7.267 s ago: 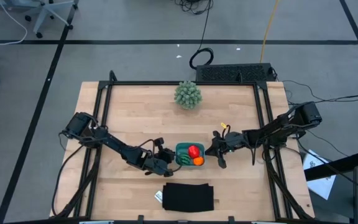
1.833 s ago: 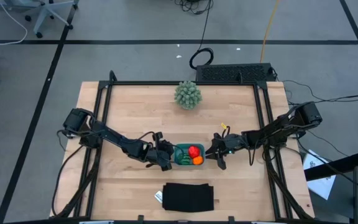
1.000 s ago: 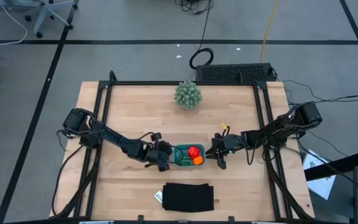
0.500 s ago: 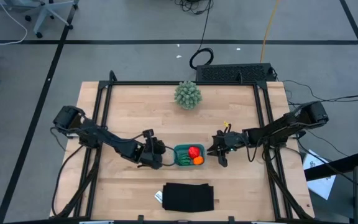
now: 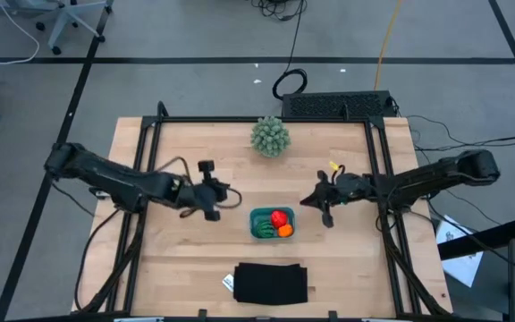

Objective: Pick and placing Produce into tupperware
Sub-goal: Return to Home Position

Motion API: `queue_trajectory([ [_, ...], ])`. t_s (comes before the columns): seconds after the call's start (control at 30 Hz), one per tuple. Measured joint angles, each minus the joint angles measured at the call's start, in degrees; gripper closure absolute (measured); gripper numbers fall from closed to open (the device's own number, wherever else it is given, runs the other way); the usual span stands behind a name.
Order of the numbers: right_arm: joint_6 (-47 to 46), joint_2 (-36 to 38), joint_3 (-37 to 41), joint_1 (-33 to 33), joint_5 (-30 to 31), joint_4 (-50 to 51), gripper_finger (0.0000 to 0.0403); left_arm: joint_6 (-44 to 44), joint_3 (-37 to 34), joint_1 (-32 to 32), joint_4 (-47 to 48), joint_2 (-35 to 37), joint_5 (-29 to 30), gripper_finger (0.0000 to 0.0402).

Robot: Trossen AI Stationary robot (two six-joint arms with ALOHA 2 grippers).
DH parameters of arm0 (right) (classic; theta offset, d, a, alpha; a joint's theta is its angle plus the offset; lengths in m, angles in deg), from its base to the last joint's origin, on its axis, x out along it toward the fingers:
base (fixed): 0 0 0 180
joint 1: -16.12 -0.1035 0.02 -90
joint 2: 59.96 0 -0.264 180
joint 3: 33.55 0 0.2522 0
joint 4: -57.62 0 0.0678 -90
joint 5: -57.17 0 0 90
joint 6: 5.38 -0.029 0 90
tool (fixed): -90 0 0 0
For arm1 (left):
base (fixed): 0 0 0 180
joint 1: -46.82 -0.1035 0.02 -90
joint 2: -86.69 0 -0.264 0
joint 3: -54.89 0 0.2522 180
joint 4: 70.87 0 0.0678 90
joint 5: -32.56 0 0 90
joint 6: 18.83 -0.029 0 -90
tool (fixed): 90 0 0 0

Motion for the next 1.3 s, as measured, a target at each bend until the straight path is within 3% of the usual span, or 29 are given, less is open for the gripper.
queue_trajectory([
  [0.37, 10.48, 13.99, 0.02, 9.24, -0.61, -3.96, 0.0402, -18.62, -0.01, -11.84, -7.95, 16.02, -11.75, 0.0399],
  [0.6, 10.31, 19.92, 0.02, 14.70, -8.40, -3.39, 0.0403, -20.20, 0.00, -18.95, -10.24, 27.70, -21.89, 0.0399],
  [0.87, 10.42, 25.09, 0.02, 18.41, -9.47, -1.74, 0.0403, -20.82, -0.24, -21.33, -9.13, 34.87, -22.70, 0.0399],
  [1.07, 7.52, 27.97, 0.02, 19.93, -15.44, 0.98, 0.0403, -18.08, -6.82, -20.60, -10.90, 41.59, -22.07, 0.0400],
  [1.2, 5.10, 29.27, 0.92, 19.23, -15.46, 2.08, 0.0403, -16.12, -14.29, -20.11, -13.35, 48.76, -21.55, 0.0400],
  [1.3, 3.91, 30.05, 4.27, 18.58, -15.57, -1.22, 0.0403, -13.32, -19.26, -20.11, -14.08, 53.49, -24.87, 0.0401],
])
